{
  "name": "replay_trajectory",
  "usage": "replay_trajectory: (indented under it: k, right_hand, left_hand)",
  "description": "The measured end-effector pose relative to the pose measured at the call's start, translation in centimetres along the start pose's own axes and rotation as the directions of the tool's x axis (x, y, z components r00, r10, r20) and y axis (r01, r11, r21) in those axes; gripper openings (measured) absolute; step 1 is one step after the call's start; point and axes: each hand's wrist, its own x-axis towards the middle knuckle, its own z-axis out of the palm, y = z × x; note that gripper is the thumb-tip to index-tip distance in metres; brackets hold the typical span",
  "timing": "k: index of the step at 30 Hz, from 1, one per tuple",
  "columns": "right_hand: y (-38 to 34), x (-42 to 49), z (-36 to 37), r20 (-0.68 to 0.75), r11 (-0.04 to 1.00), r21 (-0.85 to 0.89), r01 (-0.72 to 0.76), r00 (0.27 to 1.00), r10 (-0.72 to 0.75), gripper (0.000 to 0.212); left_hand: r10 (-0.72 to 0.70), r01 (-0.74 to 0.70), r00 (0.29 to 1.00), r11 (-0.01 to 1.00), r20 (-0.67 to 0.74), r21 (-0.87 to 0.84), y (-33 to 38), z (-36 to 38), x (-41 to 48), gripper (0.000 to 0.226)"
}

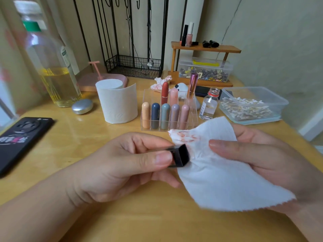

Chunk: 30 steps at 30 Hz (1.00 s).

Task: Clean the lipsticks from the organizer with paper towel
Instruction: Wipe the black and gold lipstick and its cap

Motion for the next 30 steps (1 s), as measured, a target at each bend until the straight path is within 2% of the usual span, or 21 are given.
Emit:
replay_trajectory:
  k: [1, 3, 5, 8, 10, 13, 14, 16, 18, 20, 22, 24, 26, 28, 30]
  right_hand:
    - [-0.1, -0.2, -0.4, 0.003, 1.000, -0.027, -0.012, 1.000, 0.012, 0.039]
    - [-0.4, -0.3, -1.2, -0.001, 0.978, -0.203, -0.045, 0.999, 0.045, 0.028]
    - [-0.8, -0.3, -1.5, 0.032, 0.920, -0.356, -0.167, 0.981, 0.191, 0.017]
    - [-0.7, -0.2, -1.2, 0.027, 0.796, -0.497, -0.345, 0.911, 0.412, 0.007]
    - [-0.3, -0.1, -0.8, 0.013, 0.747, -0.515, -0.420, 0.867, 0.497, 0.009]
    - [0.2, 0.0, -0.3, -0.010, 0.724, -0.493, -0.483, 0.835, 0.550, 0.015]
    - [0.4, 0.1, -0.1, -0.047, 0.700, -0.512, -0.498, 0.830, 0.556, 0.019]
    - [0.8, 0.2, 0.2, -0.148, 0.626, -0.582, -0.518, 0.825, 0.545, 0.025]
    - [1.2, 0.3, 0.6, -0.232, 0.535, -0.669, -0.515, 0.829, 0.508, 0.025]
    - [1.4, 0.4, 0.9, -0.287, 0.455, -0.730, -0.510, 0.833, 0.473, 0.025]
    - [1.4, 0.5, 1.2, -0.316, 0.402, -0.761, -0.509, 0.833, 0.455, 0.026]
    - [1.5, 0.5, 1.4, -0.328, 0.359, -0.789, -0.498, 0.837, 0.437, 0.027]
    - [1.5, 0.5, 1.4, -0.320, 0.339, -0.812, -0.475, 0.849, 0.421, 0.027]
    - [1.5, 0.5, 1.4, -0.308, 0.343, -0.818, -0.461, 0.856, 0.416, 0.024]
    - [1.6, 0.5, 1.1, -0.321, 0.339, -0.813, -0.473, 0.851, 0.416, 0.021]
  left_hand:
    - [-0.002, 0.003, 1.000, 0.999, -0.017, 0.042, 0.3, -0.2, -0.1, 0.044]
    - [-0.016, 0.023, 0.999, 0.988, -0.050, 0.155, 1.0, -0.7, -0.3, 0.041]
    - [-0.060, 0.072, 0.997, 0.968, -0.057, 0.240, 1.7, -1.3, -0.6, 0.042]
    - [-0.159, 0.160, 0.987, 0.931, -0.030, 0.329, 1.9, -1.5, -0.7, 0.040]
    - [-0.240, 0.240, 0.970, 0.916, -0.039, 0.320, 2.0, -1.6, -0.8, 0.036]
    - [-0.440, 0.435, 0.898, 0.882, -0.013, 0.182, 2.6, -2.1, -1.1, 0.031]
    - [-0.495, 0.491, 0.869, 0.850, -0.030, 0.191, 2.9, -2.1, -1.2, 0.028]
    - [-0.536, 0.557, 0.829, 0.765, -0.161, 0.323, 3.3, -2.1, -1.0, 0.027]
    - [-0.445, 0.528, 0.849, 0.707, -0.284, 0.470, 3.4, -2.0, -0.9, 0.038]
    - [-0.299, 0.409, 0.910, 0.768, -0.288, 0.492, 3.4, -1.8, -0.8, 0.041]
    - [-0.180, 0.246, 0.961, 0.907, -0.211, 0.343, 2.7, -1.1, -0.6, 0.035]
    - [-0.099, 0.113, 0.988, 0.986, -0.117, 0.119, 1.0, 0.2, -0.2, 0.033]
    - [-0.065, 0.065, 0.998, 0.998, -0.017, 0.001, -0.8, 1.3, 0.3, 0.029]
    - [-0.099, 0.096, 0.992, 0.995, 0.072, 0.041, -1.7, 1.7, 0.4, 0.023]
    - [-0.173, 0.160, 0.981, 0.977, 0.085, 0.141, -1.9, 1.4, 0.3, 0.019]
